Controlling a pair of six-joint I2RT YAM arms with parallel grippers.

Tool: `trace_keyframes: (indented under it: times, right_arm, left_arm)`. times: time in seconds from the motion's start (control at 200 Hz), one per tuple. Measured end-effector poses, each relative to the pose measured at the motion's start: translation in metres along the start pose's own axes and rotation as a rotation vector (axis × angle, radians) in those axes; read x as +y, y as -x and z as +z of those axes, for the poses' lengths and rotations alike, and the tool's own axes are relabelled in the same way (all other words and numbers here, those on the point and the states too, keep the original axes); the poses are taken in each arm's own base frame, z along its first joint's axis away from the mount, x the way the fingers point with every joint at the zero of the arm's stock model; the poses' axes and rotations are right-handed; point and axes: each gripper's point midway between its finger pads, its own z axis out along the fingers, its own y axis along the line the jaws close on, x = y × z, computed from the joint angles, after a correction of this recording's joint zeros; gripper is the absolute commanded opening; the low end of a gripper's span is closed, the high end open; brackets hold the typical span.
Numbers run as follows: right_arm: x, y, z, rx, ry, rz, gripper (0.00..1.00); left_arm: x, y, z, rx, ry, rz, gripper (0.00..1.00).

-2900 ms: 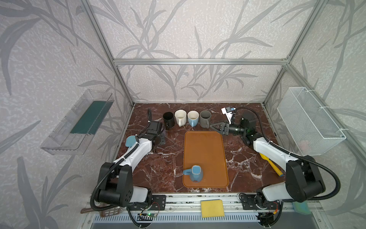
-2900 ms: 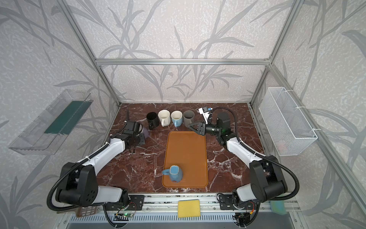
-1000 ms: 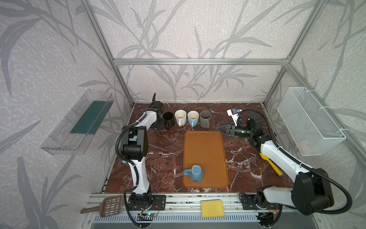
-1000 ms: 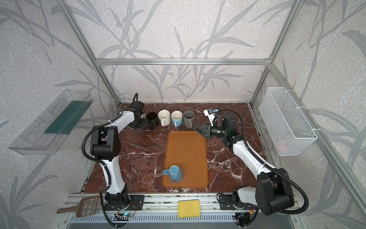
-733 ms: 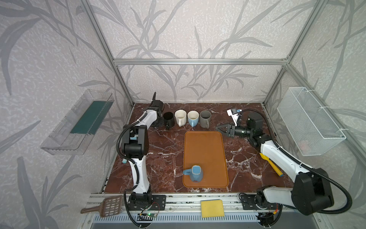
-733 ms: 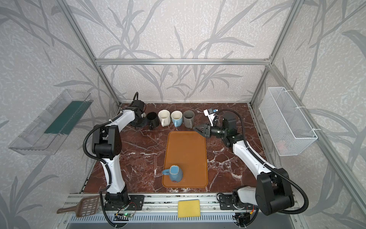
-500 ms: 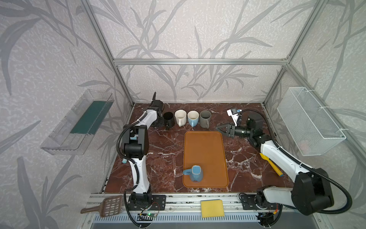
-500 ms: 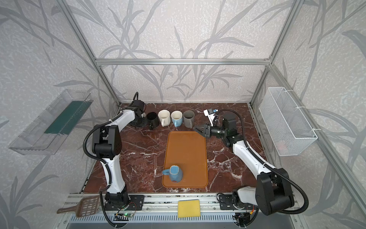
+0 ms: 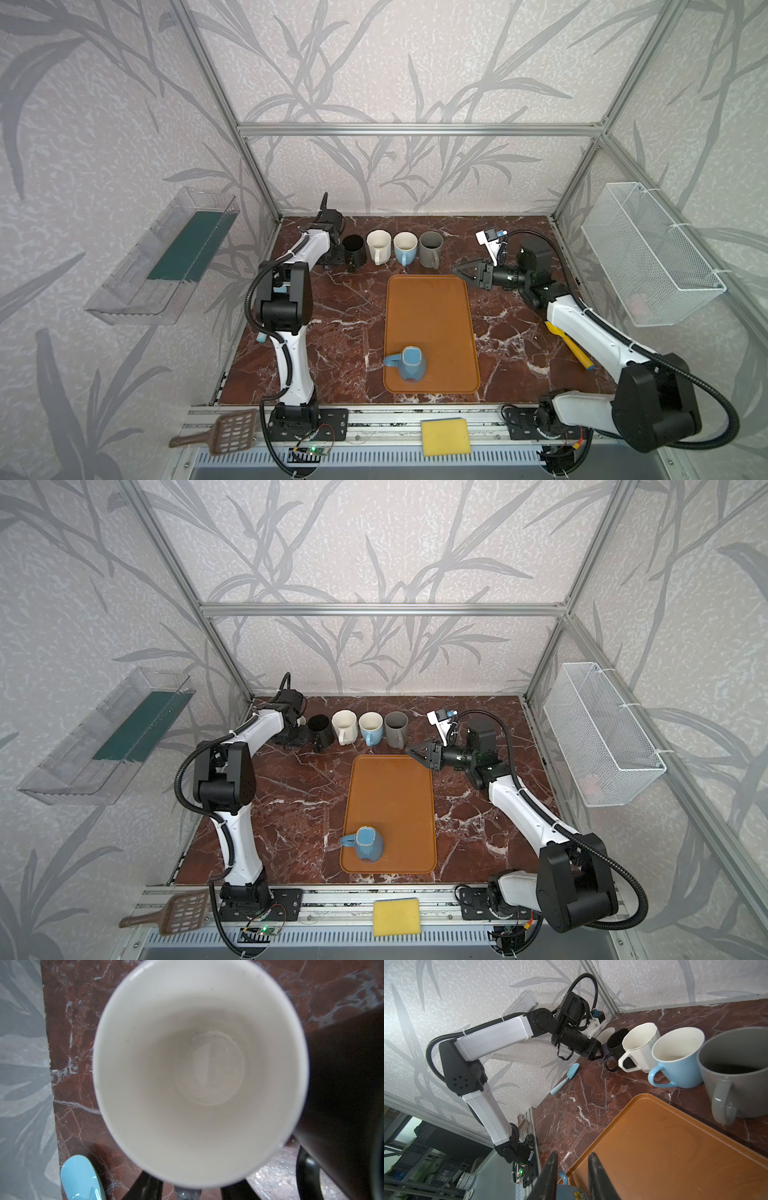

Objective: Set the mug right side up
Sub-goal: 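Lower the lavender mug upright beside the black mug with the left gripper, then open the left gripper off the mug while the right reaches over the blue mug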

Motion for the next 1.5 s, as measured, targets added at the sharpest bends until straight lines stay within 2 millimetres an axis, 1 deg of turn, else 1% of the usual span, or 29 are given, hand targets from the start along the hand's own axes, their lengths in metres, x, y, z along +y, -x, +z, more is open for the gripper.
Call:
trace_keyframes:
  times: [0.145,0.225,0.29,0.37,0.465,0.555,0.675,0.755,0.85,0.99,1.125,1.25,1.34,1.38,1.504]
  right_arm:
    - [-0.001,-0.002,0.000,0.005,-0.005,0.001,0.28]
    - [-0.004,-0.007,0.000,0.019,-0.022,-0.002,0.28]
    - [-0.005,-0.012,0.002,0.039,-0.046,-0.007,0.28]
    - [-0.003,-0.021,0.007,0.080,-0.067,-0.026,0.29]
    - [0.006,-0.029,0.016,0.130,-0.076,-0.065,0.30]
    - [0.016,-0.037,0.026,0.180,-0.091,-0.122,0.31]
    - [0.040,-0.051,0.041,0.272,-0.085,-0.223,0.32]
    - [0.056,-0.059,0.053,0.334,-0.076,-0.301,0.32]
    - [0.070,-0.075,0.067,0.426,-0.066,-0.382,0.33]
    - [0.078,-0.108,0.083,0.581,-0.075,-0.470,0.34]
    - [0.075,-0.141,0.093,0.733,-0.117,-0.543,0.34]
    - [0.070,-0.164,0.101,0.854,-0.159,-0.601,0.35]
    - [0.065,-0.176,0.105,0.916,-0.188,-0.637,0.35]
    - [0.065,-0.182,0.106,0.944,-0.194,-0.656,0.36]
    - [0.067,-0.191,0.108,0.998,-0.214,-0.706,0.36]
  left_arm:
    - [0.000,0.001,-0.001,-0.002,0.001,-0.006,0.51]
    - [0.001,0.002,-0.003,-0.008,0.001,-0.011,0.52]
    - [0.002,0.001,-0.008,-0.017,-0.001,-0.018,0.52]
    - [0.005,0.000,-0.020,-0.036,-0.005,-0.030,0.52]
    - [0.011,0.002,-0.040,-0.080,-0.011,-0.056,0.52]
    - [0.016,-0.001,-0.059,-0.120,-0.015,-0.082,0.52]
    - [0.020,-0.009,-0.078,-0.159,-0.029,-0.119,0.52]
    - [0.019,-0.018,-0.085,-0.177,-0.050,-0.144,0.52]
    - [0.015,-0.032,-0.092,-0.189,-0.094,-0.175,0.52]
    - [0.004,-0.049,-0.100,-0.224,-0.181,-0.229,0.52]
    - [-0.003,-0.066,-0.109,-0.249,-0.243,-0.275,0.52]
    - [-0.005,-0.069,-0.118,-0.278,-0.277,-0.302,0.52]
    - [-0.006,-0.071,-0.124,-0.294,-0.299,-0.316,0.52]
    - [-0.007,-0.072,-0.126,-0.302,-0.307,-0.322,0.52]
    - [-0.011,-0.077,-0.125,-0.306,-0.335,-0.335,0.52]
